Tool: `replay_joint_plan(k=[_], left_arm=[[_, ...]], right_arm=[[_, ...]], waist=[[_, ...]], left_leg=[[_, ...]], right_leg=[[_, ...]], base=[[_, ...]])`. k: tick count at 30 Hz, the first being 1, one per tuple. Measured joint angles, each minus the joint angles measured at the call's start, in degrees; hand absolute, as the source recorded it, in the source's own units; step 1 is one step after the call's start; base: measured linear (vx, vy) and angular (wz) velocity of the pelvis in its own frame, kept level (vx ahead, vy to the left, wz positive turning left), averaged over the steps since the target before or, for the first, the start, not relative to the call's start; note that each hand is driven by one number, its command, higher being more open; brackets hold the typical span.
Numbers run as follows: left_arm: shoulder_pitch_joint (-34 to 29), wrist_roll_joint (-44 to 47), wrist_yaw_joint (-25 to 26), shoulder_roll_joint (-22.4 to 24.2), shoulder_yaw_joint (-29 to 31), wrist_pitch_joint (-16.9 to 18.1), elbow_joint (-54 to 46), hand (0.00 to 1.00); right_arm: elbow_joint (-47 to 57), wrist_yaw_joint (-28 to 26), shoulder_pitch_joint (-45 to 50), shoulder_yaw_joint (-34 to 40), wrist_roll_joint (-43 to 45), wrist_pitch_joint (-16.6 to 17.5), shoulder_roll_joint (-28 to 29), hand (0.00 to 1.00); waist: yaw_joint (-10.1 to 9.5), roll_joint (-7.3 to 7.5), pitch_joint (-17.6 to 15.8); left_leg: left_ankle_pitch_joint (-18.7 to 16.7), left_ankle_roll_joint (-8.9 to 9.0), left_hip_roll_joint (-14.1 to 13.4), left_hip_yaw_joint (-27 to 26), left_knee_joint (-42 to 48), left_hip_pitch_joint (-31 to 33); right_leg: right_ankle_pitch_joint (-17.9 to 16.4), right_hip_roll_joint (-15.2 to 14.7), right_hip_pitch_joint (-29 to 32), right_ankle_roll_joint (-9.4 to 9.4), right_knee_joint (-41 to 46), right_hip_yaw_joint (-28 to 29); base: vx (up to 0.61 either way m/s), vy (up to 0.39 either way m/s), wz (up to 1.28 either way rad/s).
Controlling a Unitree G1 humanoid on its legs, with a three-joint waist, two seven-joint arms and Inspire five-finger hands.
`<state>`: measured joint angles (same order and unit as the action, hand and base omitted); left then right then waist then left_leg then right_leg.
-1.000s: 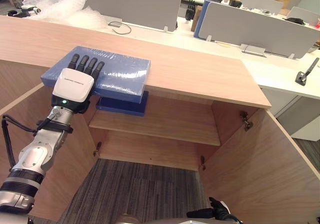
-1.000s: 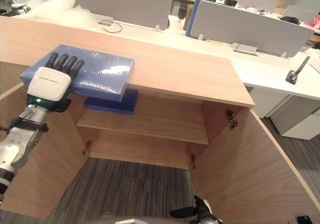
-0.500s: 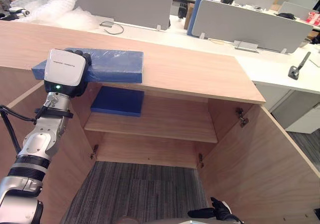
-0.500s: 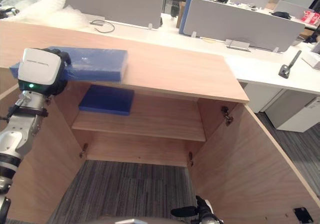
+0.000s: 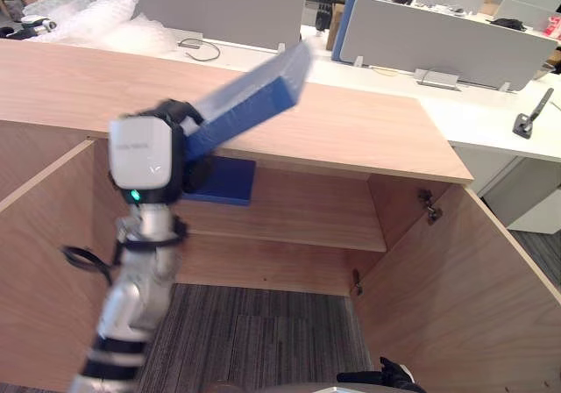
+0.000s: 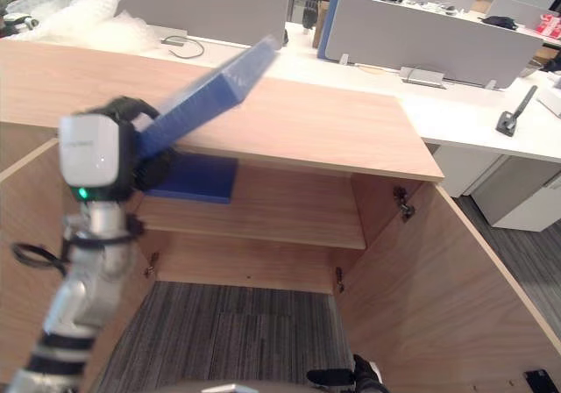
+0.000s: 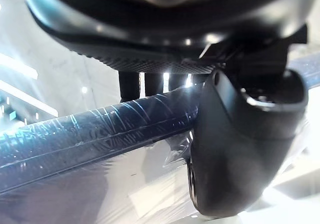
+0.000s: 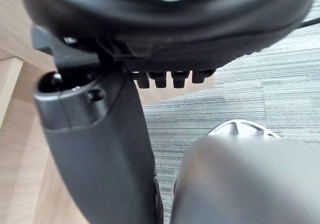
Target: Walk over to the cabinet, pick up the folder, carry it to the office cabinet, place the folder inside the office cabinet, then close the office cabinet door
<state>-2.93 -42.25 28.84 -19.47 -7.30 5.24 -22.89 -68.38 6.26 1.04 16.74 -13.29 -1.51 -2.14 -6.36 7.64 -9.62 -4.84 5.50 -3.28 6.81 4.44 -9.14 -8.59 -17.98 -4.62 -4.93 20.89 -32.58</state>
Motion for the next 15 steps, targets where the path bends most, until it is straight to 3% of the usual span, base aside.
replay_joint_plan(k=[1, 3, 4, 6, 10, 15], left_arm=[[-0.8, 1.7, -0.6, 0.6, -0.7, 0.7, -0.9, 0.0], [-7.1, 15.9, -6.5, 3.9, -5.4, 5.8, -5.1, 0.0], [-8.5, 18.6, -7.7, 4.3, -6.1, 6.8, -5.3, 0.0], [-11.9, 33.9, -13.4, 4.6, -6.2, 7.9, -5.3, 0.0], [-16.6, 54.5, -17.5, 8.2, -0.2, 7.9, -7.2, 0.0], [-22.2, 69.7, -18.0, 13.5, 6.2, 9.3, -14.1, 0.0]], right_arm=[[0.0, 0.1, 0.0, 0.1, 0.1, -0.1, 0.0, 1.0], [0.0, 0.3, -0.1, 0.1, 2.5, -0.2, -0.3, 1.0], [0.1, 0.3, -0.1, 0.1, 2.9, -0.2, -0.4, 1.0], [0.2, 0.3, -0.1, -0.1, 7.0, -0.2, -0.8, 1.0], [6.6, 0.3, 2.2, -3.8, 12.7, -0.5, -0.7, 1.0], [31.0, 0.6, 8.4, -10.3, 18.7, 0.2, 3.2, 1.0]], waist=[[0.0, -0.03, 0.0], [0.19, -0.73, -0.3], [0.32, -0.74, -0.2], [0.51, -1.83, -0.6], [0.62, -2.39, -0.7], [0.65, -2.22, -0.5]], left_leg=[[0.0, 0.0, 0.0, 0.0, 0.0, 0.0], [0.0, -0.01, 0.0, 0.1, -0.2, 0.0], [0.0, -0.02, 0.0, 0.0, -0.2, 0.0], [0.0, -0.05, -0.4, -0.1, -0.1, 0.1], [-0.1, -0.02, -1.0, -0.1, 0.0, 0.4], [-0.3, -0.39, -0.9, -0.2, 0.0, 1.3]], right_leg=[[0.0, 0.0, -0.1, -0.02, -0.1, 0.0], [0.0, 0.1, -0.2, -0.14, -0.4, -0.1], [0.0, 0.2, -0.3, -0.19, -0.5, -0.1], [0.3, 0.7, -0.3, -0.5, -1.2, -0.1], [1.0, 1.7, -0.3, -0.21, -2.2, -0.2], [1.8, 1.9, -0.2, -0.42, -3.6, -0.3]], base=[[-0.01, -0.025, 0.13], [0.0, 0.0, 0.0], [-0.01, -0.016, -0.03], [-0.02, -0.025, -0.04], [0.01, -0.026, -0.01], [-0.01, -0.001, 0.01]])
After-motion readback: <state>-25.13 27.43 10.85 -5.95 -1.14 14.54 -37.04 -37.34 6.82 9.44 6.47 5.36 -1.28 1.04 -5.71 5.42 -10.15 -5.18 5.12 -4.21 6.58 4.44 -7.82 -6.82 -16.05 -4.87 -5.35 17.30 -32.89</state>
